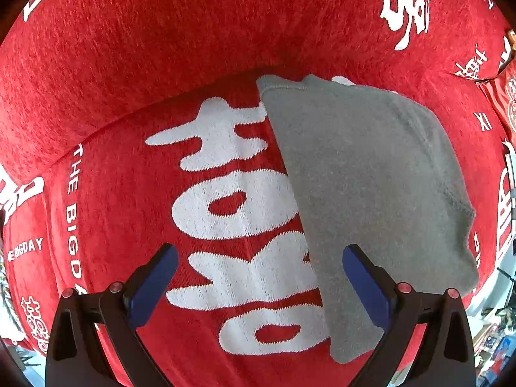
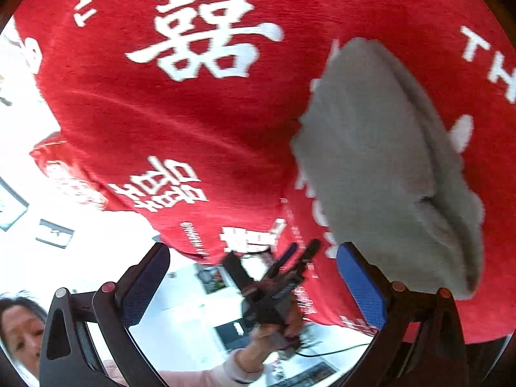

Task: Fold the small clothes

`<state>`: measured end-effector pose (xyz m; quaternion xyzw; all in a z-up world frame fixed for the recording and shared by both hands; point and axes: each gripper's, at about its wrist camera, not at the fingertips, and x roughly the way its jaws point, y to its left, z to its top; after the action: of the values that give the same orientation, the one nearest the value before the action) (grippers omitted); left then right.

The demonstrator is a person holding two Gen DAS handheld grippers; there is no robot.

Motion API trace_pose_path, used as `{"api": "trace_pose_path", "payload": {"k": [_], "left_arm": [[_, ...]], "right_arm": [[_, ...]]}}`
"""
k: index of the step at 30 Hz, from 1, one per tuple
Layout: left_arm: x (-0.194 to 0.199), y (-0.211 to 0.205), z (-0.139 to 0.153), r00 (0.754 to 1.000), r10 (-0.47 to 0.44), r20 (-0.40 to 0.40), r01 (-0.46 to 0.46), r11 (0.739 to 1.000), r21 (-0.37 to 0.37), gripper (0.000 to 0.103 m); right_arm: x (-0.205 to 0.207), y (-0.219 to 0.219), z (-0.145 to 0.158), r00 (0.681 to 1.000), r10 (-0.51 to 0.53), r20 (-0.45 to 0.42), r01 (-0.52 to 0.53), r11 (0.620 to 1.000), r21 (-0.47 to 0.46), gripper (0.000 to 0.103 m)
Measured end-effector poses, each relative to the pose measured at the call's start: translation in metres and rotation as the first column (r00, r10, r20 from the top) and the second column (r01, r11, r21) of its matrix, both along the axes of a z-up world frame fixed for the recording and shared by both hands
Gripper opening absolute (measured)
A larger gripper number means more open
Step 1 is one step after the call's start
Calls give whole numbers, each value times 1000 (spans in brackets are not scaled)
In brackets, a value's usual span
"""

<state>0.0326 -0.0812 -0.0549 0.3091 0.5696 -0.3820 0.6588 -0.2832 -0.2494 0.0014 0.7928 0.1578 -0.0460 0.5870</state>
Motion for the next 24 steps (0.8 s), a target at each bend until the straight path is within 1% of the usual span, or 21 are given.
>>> {"api": "trace_pose_path", "payload": {"k": [1, 3, 5, 6, 8, 9, 10, 11, 12, 16, 19, 24], "left_arm": [[0, 0, 0, 1000, 1, 0, -1, 1000, -2, 102], [0, -1, 0, 1000, 5, -1, -5, 1000, 0, 102], [1, -2, -1, 1000, 7, -4, -7, 1000, 3, 102], [3, -2, -2, 1000, 10, -9, -10, 1000, 6, 102], [7, -1, -5, 999, 20, -27, -20, 1000, 10, 102], [10, -1, -7, 999, 29, -42, -28, 1000, 12, 102], [13, -1, -9, 998, 39, -54, -38, 999, 16, 102], [15, -1, -12, 997, 47, -60, -46, 999, 25, 102], [17, -2, -15, 996, 54, -66, -52, 998, 33, 102], [20, -4, -21, 992, 77, -100, -74, 997, 38, 102], [18, -10, -26, 989, 84, -125, -80, 996, 37, 102], [10, -22, -31, 986, 86, -141, -80, 996, 42, 102]], "right_arm": [[0, -1, 1, 1000, -4, 12, 4, 1000, 1, 103], [1, -2, 1, 1000, 2, 4, -2, 1000, -3, 103], [1, -5, -1, 999, 20, -49, -21, 1000, -17, 103], [2, -6, -2, 992, 46, -118, -50, 998, -35, 103], [5, -9, -5, 957, 105, -271, -130, 989, -75, 103], [5, -10, -8, 918, 130, -374, -178, 979, -96, 103], [4, -10, -12, 881, 145, -450, -214, 971, -105, 103], [2, -11, -16, 856, 150, -496, -230, 967, -105, 103], [-1, -12, -21, 837, 148, -526, -234, 967, -101, 103], [-12, -18, -36, 817, 136, -561, -223, 971, -88, 103], [-12, -23, -44, 800, 164, -577, -261, 961, -89, 103], [-7, -31, -46, 794, 194, -576, -317, 941, -119, 103]]}}
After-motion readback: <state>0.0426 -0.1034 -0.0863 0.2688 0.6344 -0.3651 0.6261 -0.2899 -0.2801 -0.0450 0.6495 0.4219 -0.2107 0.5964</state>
